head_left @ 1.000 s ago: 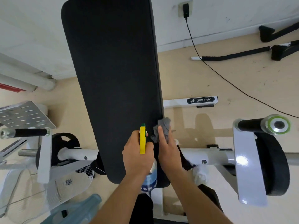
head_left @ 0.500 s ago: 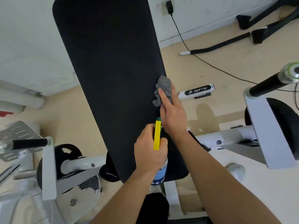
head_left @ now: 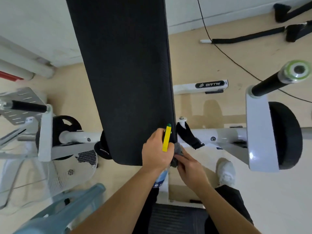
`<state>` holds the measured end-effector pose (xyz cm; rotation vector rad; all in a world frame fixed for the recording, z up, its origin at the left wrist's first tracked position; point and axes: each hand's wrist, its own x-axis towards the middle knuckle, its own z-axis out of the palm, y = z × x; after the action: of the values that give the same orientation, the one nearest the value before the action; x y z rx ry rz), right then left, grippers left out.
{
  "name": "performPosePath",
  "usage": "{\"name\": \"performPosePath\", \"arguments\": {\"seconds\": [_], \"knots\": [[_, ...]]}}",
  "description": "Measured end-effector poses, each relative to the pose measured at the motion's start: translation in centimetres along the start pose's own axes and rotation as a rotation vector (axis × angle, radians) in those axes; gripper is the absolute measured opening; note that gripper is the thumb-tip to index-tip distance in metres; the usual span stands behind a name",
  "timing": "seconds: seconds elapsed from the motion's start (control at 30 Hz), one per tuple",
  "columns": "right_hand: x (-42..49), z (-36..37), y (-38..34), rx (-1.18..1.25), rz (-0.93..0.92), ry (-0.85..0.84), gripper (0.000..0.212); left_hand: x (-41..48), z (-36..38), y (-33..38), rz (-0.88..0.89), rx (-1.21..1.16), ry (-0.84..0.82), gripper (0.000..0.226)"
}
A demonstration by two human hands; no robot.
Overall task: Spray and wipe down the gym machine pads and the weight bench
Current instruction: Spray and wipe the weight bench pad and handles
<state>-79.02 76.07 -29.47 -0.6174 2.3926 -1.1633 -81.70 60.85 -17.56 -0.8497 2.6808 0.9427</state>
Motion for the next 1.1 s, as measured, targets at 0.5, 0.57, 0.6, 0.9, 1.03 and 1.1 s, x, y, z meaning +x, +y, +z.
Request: {"name": "performPosePath", "arguments": {"seconds": [0.5, 0.57, 0.6, 0.9, 1.03, 1.1], "knots": [[17.8, -9.2, -7.5, 0.373, -0.052, 0.246, 0.047, -3.4, 5.4, 1.9, -0.316, 0.041, 0.094, 0.015], [16.7, -6.1, -7.3, 0.264, -0.033, 0.233, 0.045, -3.6, 4.3, 1.4, -0.284, 0.048, 0.093, 0.017], [15.2, -4.5, -6.7, 0.215, -0.007, 0.235, 0.043, -3.6, 3.7, 1.0, -0.263, 0.049, 0.1, 0.017], [-4.2, 5.9, 1.3, 0.097, 0.175, -0.014, 0.04, -2.1, -0.2, -1.4, -0.13, 0.067, 0.138, 0.021], [-4.7, 4.6, 0.3, 0.159, 0.268, 0.026, 0.028, -1.7, -0.4, -1.6, -0.083, 0.089, 0.1, 0.015], [-1.5, 2.3, -1.7, 0.214, 0.273, 0.255, 0.026, -1.3, -0.2, -1.6, -0.058, 0.104, 0.081, 0.015]]}}
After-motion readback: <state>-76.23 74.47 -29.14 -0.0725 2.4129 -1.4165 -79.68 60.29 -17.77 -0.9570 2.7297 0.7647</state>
